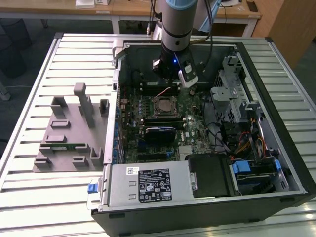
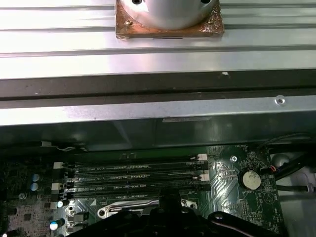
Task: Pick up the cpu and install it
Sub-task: 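Install the first cpu locking lever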
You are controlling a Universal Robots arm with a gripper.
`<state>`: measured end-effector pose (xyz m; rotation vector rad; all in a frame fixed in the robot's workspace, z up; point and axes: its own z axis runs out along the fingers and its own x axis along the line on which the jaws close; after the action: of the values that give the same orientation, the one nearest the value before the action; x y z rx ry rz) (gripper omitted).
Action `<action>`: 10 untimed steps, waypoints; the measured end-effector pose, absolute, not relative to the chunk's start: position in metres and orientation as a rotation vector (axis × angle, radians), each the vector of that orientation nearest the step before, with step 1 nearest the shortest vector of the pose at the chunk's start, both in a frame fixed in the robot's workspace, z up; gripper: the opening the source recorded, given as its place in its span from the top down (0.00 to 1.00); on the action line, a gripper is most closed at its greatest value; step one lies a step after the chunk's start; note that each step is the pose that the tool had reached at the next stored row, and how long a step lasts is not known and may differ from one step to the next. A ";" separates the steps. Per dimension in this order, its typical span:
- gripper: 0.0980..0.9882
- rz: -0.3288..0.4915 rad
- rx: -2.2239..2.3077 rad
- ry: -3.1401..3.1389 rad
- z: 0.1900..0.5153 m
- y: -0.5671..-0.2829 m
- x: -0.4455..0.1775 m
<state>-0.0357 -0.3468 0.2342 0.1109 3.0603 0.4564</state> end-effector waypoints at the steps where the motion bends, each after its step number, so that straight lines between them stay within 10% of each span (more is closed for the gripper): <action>1: 0.99 0.456 0.111 3.060 0.234 -0.347 -0.036; 10: 0.99 0.426 0.097 3.008 0.230 -0.347 -0.041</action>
<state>-0.0408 -0.3469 0.2298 0.0970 3.0084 0.4261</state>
